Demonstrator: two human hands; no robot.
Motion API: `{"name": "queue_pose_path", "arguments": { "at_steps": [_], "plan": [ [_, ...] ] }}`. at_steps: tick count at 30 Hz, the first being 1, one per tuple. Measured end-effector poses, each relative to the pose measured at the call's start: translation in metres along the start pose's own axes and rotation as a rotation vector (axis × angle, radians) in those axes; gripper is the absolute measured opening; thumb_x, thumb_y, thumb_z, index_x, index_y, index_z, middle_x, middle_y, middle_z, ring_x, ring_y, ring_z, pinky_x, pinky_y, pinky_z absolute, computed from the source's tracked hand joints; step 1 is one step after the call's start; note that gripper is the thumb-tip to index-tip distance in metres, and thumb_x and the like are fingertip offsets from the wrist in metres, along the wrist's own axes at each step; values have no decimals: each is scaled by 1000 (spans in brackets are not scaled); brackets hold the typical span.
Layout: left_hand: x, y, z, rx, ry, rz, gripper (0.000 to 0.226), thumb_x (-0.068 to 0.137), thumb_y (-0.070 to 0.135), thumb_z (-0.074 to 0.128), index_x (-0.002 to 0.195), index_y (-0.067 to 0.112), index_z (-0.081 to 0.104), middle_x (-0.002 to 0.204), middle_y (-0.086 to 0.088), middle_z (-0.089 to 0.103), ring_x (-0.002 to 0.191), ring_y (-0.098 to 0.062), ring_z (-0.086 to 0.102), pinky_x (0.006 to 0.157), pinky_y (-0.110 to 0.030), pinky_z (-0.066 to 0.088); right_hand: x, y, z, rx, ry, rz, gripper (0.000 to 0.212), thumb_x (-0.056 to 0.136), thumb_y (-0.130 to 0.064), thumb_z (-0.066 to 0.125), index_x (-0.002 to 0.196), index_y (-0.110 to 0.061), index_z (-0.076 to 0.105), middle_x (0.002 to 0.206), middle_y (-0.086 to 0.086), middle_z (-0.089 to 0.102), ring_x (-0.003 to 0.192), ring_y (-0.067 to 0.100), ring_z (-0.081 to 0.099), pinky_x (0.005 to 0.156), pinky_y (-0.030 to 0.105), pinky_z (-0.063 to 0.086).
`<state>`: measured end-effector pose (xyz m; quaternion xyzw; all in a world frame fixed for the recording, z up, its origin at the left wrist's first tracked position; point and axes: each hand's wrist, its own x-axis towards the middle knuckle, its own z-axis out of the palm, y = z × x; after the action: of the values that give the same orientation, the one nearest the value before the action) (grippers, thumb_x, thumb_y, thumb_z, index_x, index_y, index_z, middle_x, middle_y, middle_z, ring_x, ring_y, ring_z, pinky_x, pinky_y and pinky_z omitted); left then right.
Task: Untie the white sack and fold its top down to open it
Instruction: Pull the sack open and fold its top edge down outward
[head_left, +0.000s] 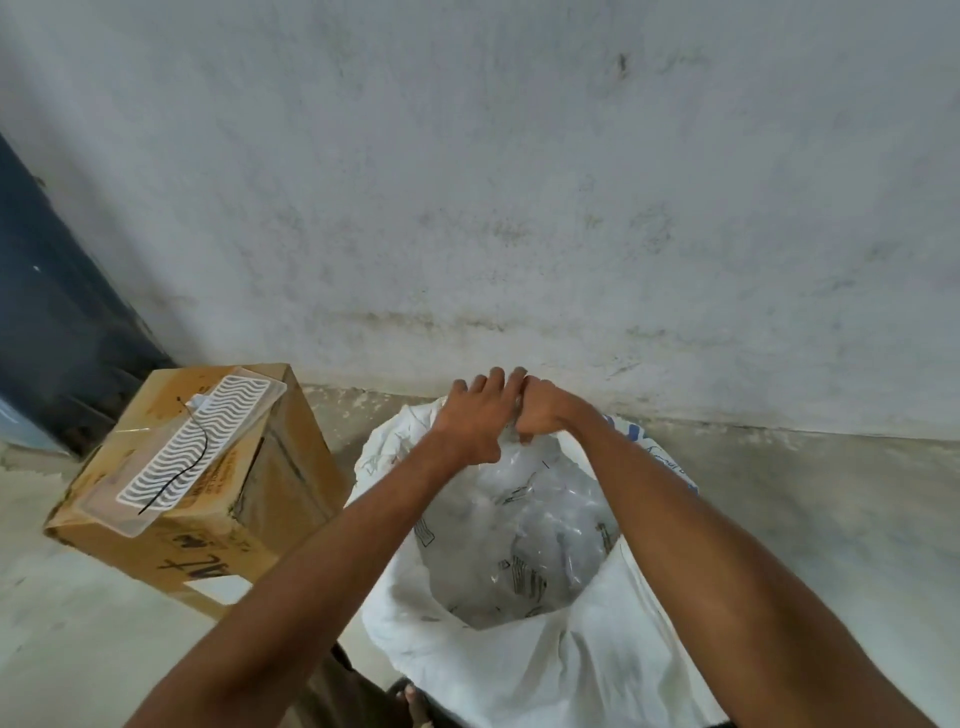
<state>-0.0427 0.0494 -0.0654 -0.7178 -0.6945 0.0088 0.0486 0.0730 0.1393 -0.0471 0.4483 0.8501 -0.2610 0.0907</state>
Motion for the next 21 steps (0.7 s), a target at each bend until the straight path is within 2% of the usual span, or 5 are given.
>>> {"name": "queue_pose_path", "arguments": {
  "at_steps": [5,11,15,17,21],
  "plan": [
    [26,-3,17,-130,-46,43,60,82,38,68,130,18,37,97,-8,69,86,-34,69,68,-40,51,-2,15,-2,6,-116,82,77,62,-21,93,129,-5,59,121,10,65,103,28,64,83,34,53],
    [49,-19,5,-317,-153,-327,57,74,50,72,118,18,58,109,-1,64,101,-29,65,81,-37,45,-50,27,63,-388,584,282,99,68,-39,82,147,-10,30,137,9,44,128,29,46,106,58,34],
    [57,-21,-10,-460,-424,-276,40,71,33,82,100,8,68,91,-5,64,79,-22,60,65,-28,45,-53,50,63,-287,568,275,56,80,-33,79,125,-15,52,117,5,66,109,25,64,94,44,47],
    [57,-17,-9,-448,-462,-250,66,71,40,87,119,5,60,114,-11,62,96,-26,61,76,-32,49,-48,60,44,-77,497,291,43,82,-32,78,117,-14,61,112,9,70,103,29,68,84,39,52],
    [43,24,10,-44,-35,15,112,62,43,86,150,22,21,142,-11,38,135,-34,37,113,-61,27,-41,67,8,55,201,255,42,81,-28,73,115,-7,58,110,15,67,94,31,67,62,32,47]
  ]
}}
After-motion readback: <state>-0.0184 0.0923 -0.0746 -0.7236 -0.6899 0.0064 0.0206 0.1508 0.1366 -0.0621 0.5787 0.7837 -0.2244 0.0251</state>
